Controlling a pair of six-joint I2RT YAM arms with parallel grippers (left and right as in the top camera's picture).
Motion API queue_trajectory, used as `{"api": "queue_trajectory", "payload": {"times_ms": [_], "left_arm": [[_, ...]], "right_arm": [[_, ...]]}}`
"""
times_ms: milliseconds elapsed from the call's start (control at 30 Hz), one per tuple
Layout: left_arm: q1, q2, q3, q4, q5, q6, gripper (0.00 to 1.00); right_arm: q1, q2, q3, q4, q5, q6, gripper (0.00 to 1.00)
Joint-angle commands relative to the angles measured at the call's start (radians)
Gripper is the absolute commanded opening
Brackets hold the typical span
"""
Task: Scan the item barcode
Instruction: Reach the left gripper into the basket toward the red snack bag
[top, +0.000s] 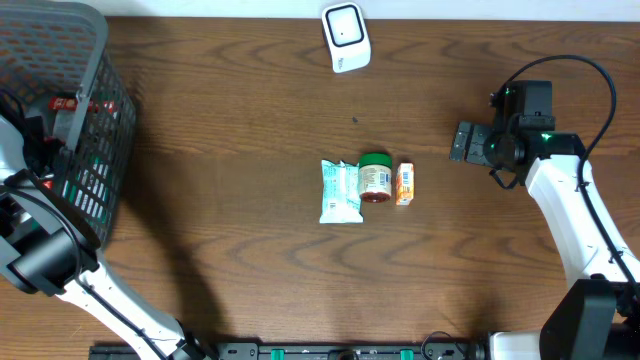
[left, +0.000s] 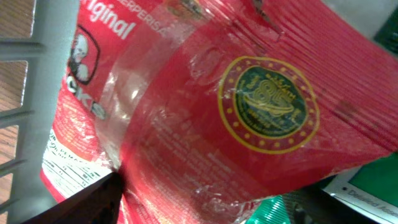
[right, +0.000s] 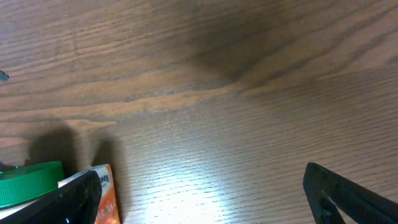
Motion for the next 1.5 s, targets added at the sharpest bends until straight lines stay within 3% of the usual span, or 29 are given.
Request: {"api": "queue_trajectory", "payload": {"times_ms": [0,67,233,400,567,733,1100,1233,1467], "left_arm": [[0.003,0.068,-0.006,-0.009,0.026,0.010,0.77],[0.003,0.070,-0.005,0.000,0.026,0.010,0.62],[0.003,0.051,0.026,0.008,0.023,0.005,0.46],[0.003,0.002,0.049,0.021,0.023,-0.002,0.09],[0.003,-0.096,0.051,0.052,0.019,-0.021,0.07],[0.003,-0.252,0.051,0.121,-0.064,-0.133,0.07],[-0.027,-0.715,0.051,0.212,-0.061,-0.378,0.07],[-0.103,-0.841,0.051,0.154,-0.053,-0.470,0.07],[-0.382,-0.937,0.050,-0.040,-0.053,-0.555,0.07]], "right_arm": [[-0.003,-0.015,0.012,0.000,0.009,-0.010,0.99],[-0.003,-0.015,0.012,0.000,0.009,-0.010,0.99],[-0.003,-0.015,0.012,-0.001,0.009,-0.010,0.99],[-0.003,-0.015,0.012,0.000,0.009,-0.010,0.99],[-0.003,-0.015,0.012,-0.001,0.009,-0.010,0.99],[-0.003,-0.015,0.012,0.000,0.009,-0.010,0.99],[-0.003,-0.015,0.012,0.000,0.009,-0.010,0.99],[-0.003,-0.015,0.012,0.000,0.009,-0.010,0.99],[-0.003,-0.015,0.012,-0.001,0.009,-0.010,0.99]]}}
